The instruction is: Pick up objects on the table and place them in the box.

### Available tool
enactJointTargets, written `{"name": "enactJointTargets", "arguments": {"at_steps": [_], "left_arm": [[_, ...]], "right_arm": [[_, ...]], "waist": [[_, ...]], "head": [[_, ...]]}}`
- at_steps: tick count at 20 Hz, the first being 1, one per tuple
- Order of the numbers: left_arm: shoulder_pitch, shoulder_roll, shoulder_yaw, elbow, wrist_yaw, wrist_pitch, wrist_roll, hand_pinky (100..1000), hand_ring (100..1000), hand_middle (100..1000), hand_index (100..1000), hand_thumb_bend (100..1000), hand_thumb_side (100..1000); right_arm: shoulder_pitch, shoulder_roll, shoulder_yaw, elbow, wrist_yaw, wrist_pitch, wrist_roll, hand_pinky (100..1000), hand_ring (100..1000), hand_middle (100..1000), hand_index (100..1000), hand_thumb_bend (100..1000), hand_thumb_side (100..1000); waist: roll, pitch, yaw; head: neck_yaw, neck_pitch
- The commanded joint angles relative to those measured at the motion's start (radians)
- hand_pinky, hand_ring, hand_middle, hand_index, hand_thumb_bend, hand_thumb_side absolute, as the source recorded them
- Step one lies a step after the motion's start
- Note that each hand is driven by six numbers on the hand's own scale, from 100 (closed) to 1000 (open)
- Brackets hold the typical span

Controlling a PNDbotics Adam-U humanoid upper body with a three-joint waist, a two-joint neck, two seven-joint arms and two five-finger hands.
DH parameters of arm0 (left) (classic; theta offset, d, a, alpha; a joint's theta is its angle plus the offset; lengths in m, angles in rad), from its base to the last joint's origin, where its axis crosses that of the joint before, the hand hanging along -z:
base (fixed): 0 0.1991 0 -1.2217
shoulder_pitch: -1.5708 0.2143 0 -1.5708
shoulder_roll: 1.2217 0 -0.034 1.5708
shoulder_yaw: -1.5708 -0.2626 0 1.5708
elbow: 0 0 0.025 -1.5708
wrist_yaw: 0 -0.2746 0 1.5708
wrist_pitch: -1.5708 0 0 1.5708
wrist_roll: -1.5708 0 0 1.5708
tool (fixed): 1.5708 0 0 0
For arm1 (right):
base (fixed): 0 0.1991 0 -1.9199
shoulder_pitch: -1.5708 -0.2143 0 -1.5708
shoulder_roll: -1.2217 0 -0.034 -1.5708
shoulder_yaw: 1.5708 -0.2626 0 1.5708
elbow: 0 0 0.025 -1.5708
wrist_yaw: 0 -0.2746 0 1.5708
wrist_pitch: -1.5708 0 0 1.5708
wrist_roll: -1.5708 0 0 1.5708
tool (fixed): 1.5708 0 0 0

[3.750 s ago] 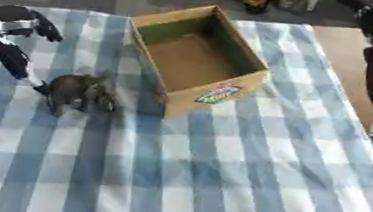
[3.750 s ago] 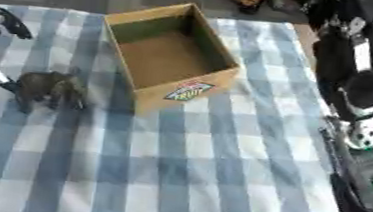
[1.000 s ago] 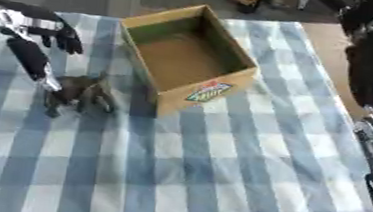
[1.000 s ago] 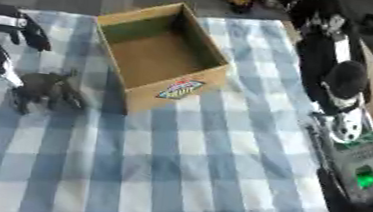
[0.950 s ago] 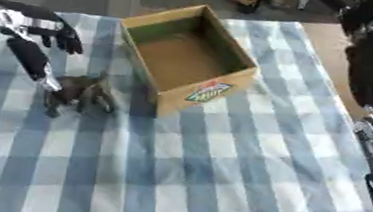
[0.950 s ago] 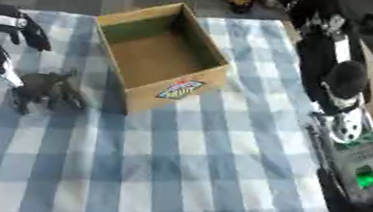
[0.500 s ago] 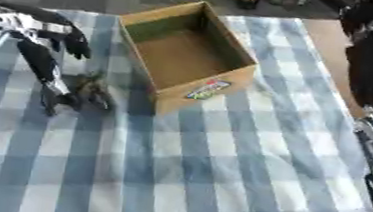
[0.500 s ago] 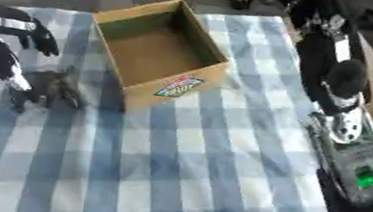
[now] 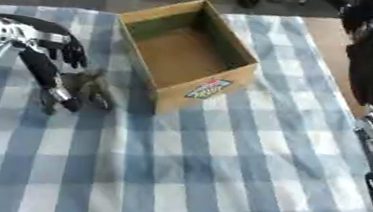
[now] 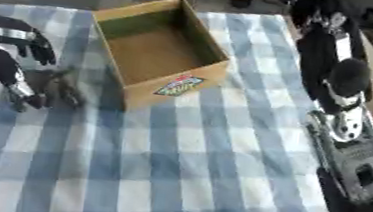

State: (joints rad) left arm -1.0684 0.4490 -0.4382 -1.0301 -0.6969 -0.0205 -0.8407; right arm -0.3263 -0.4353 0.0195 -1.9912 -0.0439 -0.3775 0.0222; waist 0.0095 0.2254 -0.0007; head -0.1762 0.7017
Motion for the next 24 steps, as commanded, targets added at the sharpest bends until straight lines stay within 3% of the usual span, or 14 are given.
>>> {"name": "enactJointTargets", "arguments": {"at_steps": [1, 11, 16, 24], "left_arm": [[-0.013, 0.011, 0.015, 0.005, -0.022, -0.005, 0.011, 762, 786, 668, 780, 794, 439], [-0.008, 0.005, 0.027, 0.034, -0.069, -0.02, 0.028, 752, 781, 670, 778, 698, 464], [-0.007, 0.001, 0.035, 0.053, -0.092, -0.026, 0.042, 746, 779, 679, 788, 506, 435], [-0.004, -0.003, 0.045, 0.073, -0.104, -0.025, 0.072, 711, 764, 673, 809, 473, 429]], "right_arm": [[-0.015, -0.013, -0.006, -0.009, -0.009, -0.004, -0.002, 912, 1000, 748, 960, 871, 1000], [-0.019, -0.012, -0.004, -0.009, -0.017, -0.005, -0.002, 914, 1000, 744, 960, 873, 1000], [-0.02, -0.011, -0.004, -0.009, -0.02, -0.004, -0.002, 915, 1000, 742, 961, 872, 1000], [-0.019, -0.01, -0.005, -0.009, -0.022, -0.002, -0.001, 917, 1000, 740, 962, 874, 1000]], "waist": [[-0.002, -0.016, 0.0], [-0.001, -0.013, -0.004], [0.0, -0.01, -0.006], [0.0, -0.006, -0.007]], "head": [[-0.001, -0.003], [0.001, -0.012], [0.001, -0.014], [0.001, -0.016]]}}
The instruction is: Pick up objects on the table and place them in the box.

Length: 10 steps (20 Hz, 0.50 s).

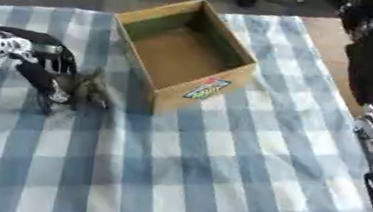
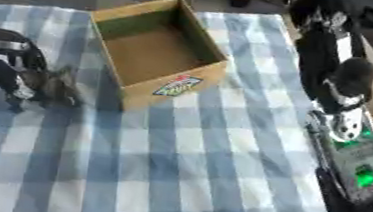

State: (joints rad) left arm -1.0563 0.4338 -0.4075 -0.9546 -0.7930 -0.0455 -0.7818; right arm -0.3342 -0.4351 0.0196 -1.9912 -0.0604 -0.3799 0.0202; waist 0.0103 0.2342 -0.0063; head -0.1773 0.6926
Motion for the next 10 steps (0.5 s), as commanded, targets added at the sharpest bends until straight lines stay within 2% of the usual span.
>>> {"name": "enactJointTargets", "arguments": {"at_steps": [1, 5, 10], "left_arm": [[-0.016, 0.012, 0.015, -0.001, -0.011, -0.001, 0.019, 706, 760, 669, 807, 464, 426], [-0.013, 0.011, 0.018, 0.008, -0.019, 0.001, 0.046, 680, 751, 658, 773, 421, 416], [-0.011, 0.007, 0.02, 0.017, -0.025, 0.002, 0.062, 662, 743, 647, 742, 419, 414]], "right_arm": [[-0.011, -0.01, -0.005, -0.009, -0.006, 0.0, 0.001, 917, 1000, 740, 962, 874, 1000], [-0.01, -0.01, -0.005, -0.009, -0.01, 0.002, 0.002, 918, 1000, 739, 963, 870, 1000], [-0.009, -0.009, -0.005, -0.009, -0.011, 0.005, 0.004, 919, 1000, 738, 963, 871, 1000]], "waist": [[0.0, -0.015, -0.002], [0.002, -0.015, -0.001], [0.004, -0.013, -0.003]], "head": [[0.002, -0.007], [0.0, -0.007], [0.0, -0.013]]}}
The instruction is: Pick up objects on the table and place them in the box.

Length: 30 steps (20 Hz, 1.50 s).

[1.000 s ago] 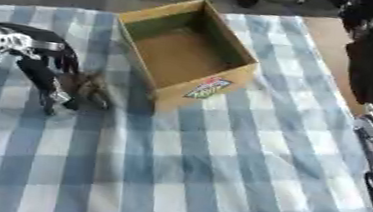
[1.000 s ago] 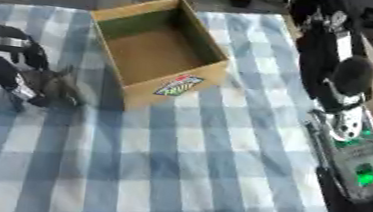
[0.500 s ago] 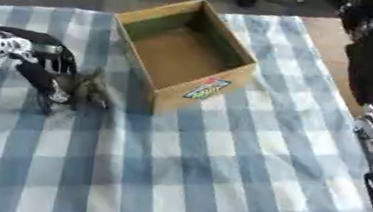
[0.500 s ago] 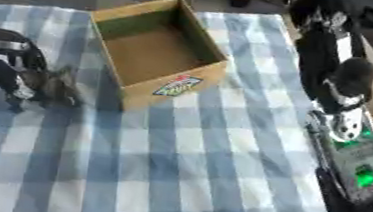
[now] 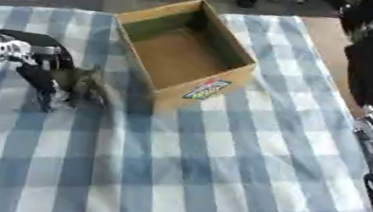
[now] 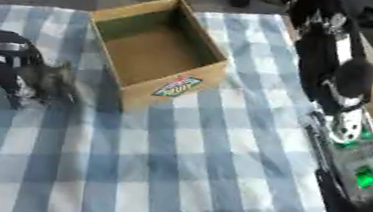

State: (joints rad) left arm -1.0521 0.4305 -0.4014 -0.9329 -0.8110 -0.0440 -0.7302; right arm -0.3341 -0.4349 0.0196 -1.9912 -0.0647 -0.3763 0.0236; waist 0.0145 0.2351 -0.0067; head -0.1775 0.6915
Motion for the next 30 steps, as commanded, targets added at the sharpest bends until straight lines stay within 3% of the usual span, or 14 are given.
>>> {"name": "enactJointTargets", "arguments": {"at_steps": [1, 5, 13, 18, 19, 21, 30], "left_arm": [[-0.014, 0.01, 0.015, -0.001, -0.009, 0.002, 0.011, 661, 742, 647, 747, 420, 415], [-0.01, 0.007, 0.022, 0.014, -0.021, 0.007, 0.019, 657, 738, 637, 731, 387, 405], [-0.007, 0.003, 0.031, 0.028, -0.031, 0.014, 0.032, 641, 716, 605, 576, 320, 382], [-0.006, 0.002, 0.035, 0.034, -0.032, 0.021, 0.041, 639, 713, 602, 567, 304, 375], [-0.006, 0.002, 0.036, 0.034, -0.032, 0.023, 0.042, 630, 694, 580, 512, 158, 323], [-0.009, 0.003, 0.039, 0.033, -0.031, 0.033, 0.05, 625, 686, 572, 475, 100, 305], [-0.019, 0.011, 0.035, 0.014, -0.014, 0.043, 0.06, 613, 649, 534, 360, 100, 266]], "right_arm": [[-0.009, -0.009, -0.005, -0.009, -0.007, 0.001, 0.001, 919, 1000, 737, 963, 871, 1000], [-0.009, -0.009, -0.005, -0.009, -0.007, 0.001, 0.0, 920, 1000, 737, 963, 870, 1000], [-0.01, -0.008, -0.005, -0.009, -0.01, 0.003, -0.001, 922, 1000, 736, 964, 869, 1000], [-0.01, -0.008, -0.005, -0.009, -0.012, 0.003, -0.002, 922, 1000, 736, 964, 869, 1000], [-0.01, -0.008, -0.005, -0.009, -0.012, 0.003, -0.001, 922, 1000, 736, 964, 869, 1000], [-0.011, -0.007, -0.003, -0.009, -0.014, 0.003, -0.001, 923, 1000, 736, 965, 868, 1000], [-0.01, -0.007, -0.001, -0.009, -0.021, 0.003, 0.003, 924, 1000, 736, 965, 867, 1000]], "waist": [[0.0, -0.013, -0.004], [0.0, -0.01, -0.007], [0.001, -0.009, -0.01], [0.002, -0.009, -0.012], [0.002, -0.009, -0.012], [0.003, -0.01, -0.011], [0.004, -0.012, -0.01]], "head": [[0.001, -0.014], [0.002, -0.015], [0.002, -0.015], [0.003, -0.015], [0.003, -0.016], [0.003, -0.019], [0.003, -0.025]]}}
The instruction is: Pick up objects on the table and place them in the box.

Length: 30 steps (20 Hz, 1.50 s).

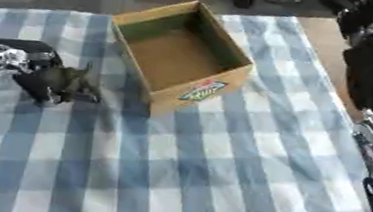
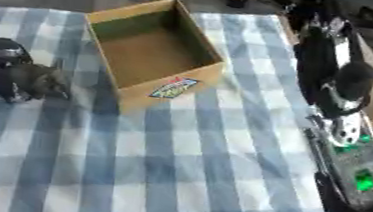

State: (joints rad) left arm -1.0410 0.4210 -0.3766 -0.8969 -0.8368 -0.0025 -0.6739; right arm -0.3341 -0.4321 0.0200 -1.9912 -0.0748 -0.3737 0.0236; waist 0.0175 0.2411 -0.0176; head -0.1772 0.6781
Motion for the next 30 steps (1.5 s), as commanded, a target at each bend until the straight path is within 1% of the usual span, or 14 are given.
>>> {"name": "enactJointTargets", "arguments": {"at_steps": [1, 3, 7, 14, 18, 23, 27, 30], "left_arm": [[-0.032, 0.024, 0.009, -0.026, 0.014, 0.003, 0.003, 611, 647, 534, 360, 100, 266], [-0.035, 0.027, 0.01, -0.033, 0.024, 0.006, 0.003, 606, 637, 522, 300, 100, 258], [-0.042, 0.037, 0.01, -0.051, 0.051, 0.016, 0.001, 598, 626, 514, 257, 100, 260], [-0.066, 0.071, 0.003, -0.108, 0.111, 0.04, -0.022, 596, 618, 507, 211, 100, 260], [-0.104, 0.1, 0.006, -0.153, 0.141, 0.049, -0.03, 599, 615, 504, 193, 100, 257], [-0.173, 0.117, 0.031, -0.199, 0.179, 0.072, -0.02, 598, 614, 500, 189, 100, 252], [-0.217, 0.111, 0.057, -0.207, 0.178, 0.087, 0.018, 596, 609, 496, 183, 100, 249], [-0.242, 0.099, 0.073, -0.202, 0.168, 0.088, 0.054, 593, 606, 493, 180, 100, 247]], "right_arm": [[-0.009, -0.01, -0.002, -0.009, -0.011, 0.001, 0.003, 924, 1000, 736, 965, 885, 1000], [-0.009, -0.01, -0.002, -0.009, -0.013, 0.001, 0.002, 923, 1000, 736, 965, 870, 1000], [-0.005, -0.012, -0.004, -0.009, -0.014, 0.001, 0.0, 922, 1000, 737, 964, 871, 1000], [0.002, -0.014, -0.006, -0.009, -0.016, 0.002, -0.003, 921, 1000, 737, 963, 875, 1000], [0.001, -0.016, -0.006, -0.009, -0.017, 0.001, -0.004, 921, 1000, 738, 962, 877, 1000], [-0.015, -0.017, -0.002, -0.009, -0.022, -0.006, -0.002, 920, 1000, 738, 961, 879, 1000], [-0.029, -0.015, 0.0, -0.009, -0.025, -0.011, 0.001, 920, 1000, 738, 960, 877, 1000], [-0.045, -0.013, 0.003, -0.009, -0.026, -0.013, 0.004, 920, 1000, 738, 960, 876, 1000]], "waist": [[0.001, -0.018, 0.001], [0.001, -0.021, 0.001], [0.001, -0.028, 0.002], [0.002, -0.041, 0.006], [0.004, -0.043, 0.008], [0.006, -0.032, -0.007], [0.006, -0.015, -0.027], [0.008, 0.002, -0.042]], "head": [[0.002, -0.012], [0.002, -0.012], [0.002, -0.011], [0.002, -0.01], [0.003, -0.016], [0.018, -0.037], [0.037, -0.067], [0.049, -0.088]]}}
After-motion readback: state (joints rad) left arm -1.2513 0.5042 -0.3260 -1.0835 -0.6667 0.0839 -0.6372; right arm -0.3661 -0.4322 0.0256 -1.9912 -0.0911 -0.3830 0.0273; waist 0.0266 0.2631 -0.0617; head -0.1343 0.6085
